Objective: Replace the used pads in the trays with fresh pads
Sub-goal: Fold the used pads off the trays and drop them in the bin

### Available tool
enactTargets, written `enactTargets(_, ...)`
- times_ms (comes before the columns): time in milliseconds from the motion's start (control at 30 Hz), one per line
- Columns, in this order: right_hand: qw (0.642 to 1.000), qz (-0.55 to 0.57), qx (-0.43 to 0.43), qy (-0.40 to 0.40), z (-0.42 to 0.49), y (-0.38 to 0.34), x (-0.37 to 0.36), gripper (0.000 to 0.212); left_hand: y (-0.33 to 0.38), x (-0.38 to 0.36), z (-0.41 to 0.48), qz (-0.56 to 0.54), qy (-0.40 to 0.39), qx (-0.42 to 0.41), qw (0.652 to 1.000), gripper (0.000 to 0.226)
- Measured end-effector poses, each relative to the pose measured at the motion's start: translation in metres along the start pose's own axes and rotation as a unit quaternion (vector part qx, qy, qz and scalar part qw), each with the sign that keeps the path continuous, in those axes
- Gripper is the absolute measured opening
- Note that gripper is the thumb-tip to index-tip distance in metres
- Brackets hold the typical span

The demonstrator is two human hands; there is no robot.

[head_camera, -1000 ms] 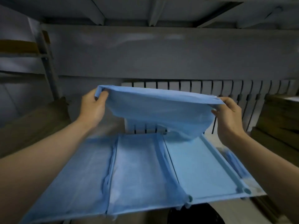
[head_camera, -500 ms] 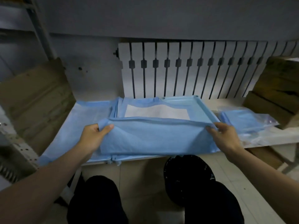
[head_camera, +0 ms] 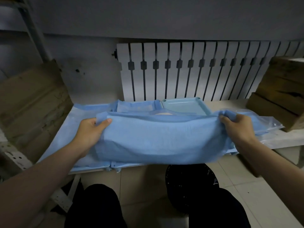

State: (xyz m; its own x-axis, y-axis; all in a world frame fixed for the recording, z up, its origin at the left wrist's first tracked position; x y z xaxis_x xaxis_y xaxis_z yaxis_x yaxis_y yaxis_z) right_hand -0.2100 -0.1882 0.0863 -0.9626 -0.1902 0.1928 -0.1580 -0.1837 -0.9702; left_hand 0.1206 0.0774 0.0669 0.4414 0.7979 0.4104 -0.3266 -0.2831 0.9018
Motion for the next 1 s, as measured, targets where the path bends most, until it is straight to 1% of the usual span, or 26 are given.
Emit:
enactTargets(33,1.0,0.009,0.001,0.005,0.005,-0.001,-0.004,0.038,0.0,-0.003,0.006,-0.004,0.002,0.009,1.0,0.021)
enactTargets(100,1.0,0.019,-0.01,0.013,0.018,0.005,-0.013,0.037,-0.003,-0.01,0.021,-0.01,0.006,0.031,0.999,0.022)
enactTargets(200,0.999,0.021,-0.035,0.025,0.035,0.022,-0.027,0.024,-0.01,-0.025,0.04,-0.007,0.015,0.063,0.998,0.028)
enactTargets(233,0.998,0.016,-0.044,0.034,0.042,0.029,-0.033,0.018,-0.014,-0.03,0.047,0.0,0.014,0.077,0.997,0.025)
enactTargets(267,0.997,0.005,-0.056,0.044,0.048,0.038,-0.037,0.017,-0.019,-0.037,0.053,0.01,0.006,0.089,0.996,0.023)
enactTargets(367,0.994,-0.02,-0.078,0.068,0.069,0.063,-0.048,0.033,-0.038,-0.052,0.073,0.05,-0.004,0.12,0.991,0.031)
enactTargets(400,0.994,-0.039,-0.074,0.072,0.073,0.065,-0.051,0.037,-0.04,-0.055,0.079,0.065,0.003,0.122,0.99,0.035)
enactTargets(467,0.993,-0.062,-0.053,0.08,0.086,0.063,-0.055,0.037,-0.039,-0.061,0.099,0.082,0.016,0.116,0.99,0.04)
enactTargets(533,0.994,-0.06,-0.023,0.091,0.107,0.061,-0.058,0.033,-0.03,-0.067,0.122,0.09,0.012,0.096,0.991,0.036)
enactTargets(633,0.993,-0.056,-0.007,0.104,0.14,0.058,-0.067,0.03,-0.016,-0.08,0.155,0.099,-0.002,0.098,0.99,0.031)
enactTargets(733,0.993,-0.085,-0.032,0.081,0.163,0.072,-0.085,0.019,-0.024,-0.1,0.175,0.133,-0.018,0.125,0.983,0.028)
enactTargets(800,0.987,-0.127,-0.089,0.035,0.17,0.095,-0.1,0.009,-0.043,-0.112,0.181,0.164,-0.037,0.154,0.974,0.034)
enactTargets(867,0.977,-0.16,-0.139,-0.007,0.17,0.124,-0.111,0.005,-0.06,-0.123,0.182,0.214,-0.063,0.162,0.961,0.025)
enactTargets(933,0.972,-0.19,-0.141,-0.007,0.169,0.145,-0.116,0.012,-0.074,-0.133,0.181,0.239,-0.064,0.158,0.956,0.032)
enactTargets(1000,0.97,-0.211,-0.123,0.0,0.169,0.154,-0.12,0.011,-0.079,-0.139,0.18,0.256,-0.046,0.148,0.954,0.03)
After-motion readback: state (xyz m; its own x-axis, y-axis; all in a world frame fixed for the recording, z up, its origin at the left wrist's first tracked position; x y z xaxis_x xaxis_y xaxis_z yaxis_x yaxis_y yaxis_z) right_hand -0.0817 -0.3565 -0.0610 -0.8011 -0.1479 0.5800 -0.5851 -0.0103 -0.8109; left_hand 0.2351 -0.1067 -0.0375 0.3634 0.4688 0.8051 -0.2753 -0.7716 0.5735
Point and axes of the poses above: each hand's wrist, its own z-axis towards the middle knuckle, its own x-axis out of the back of the hand, y = z × x, the point moved 3 cm from there along z, towards the middle knuckle, and after that the axes turned 7 degrees about z, right-handed, at the moved point
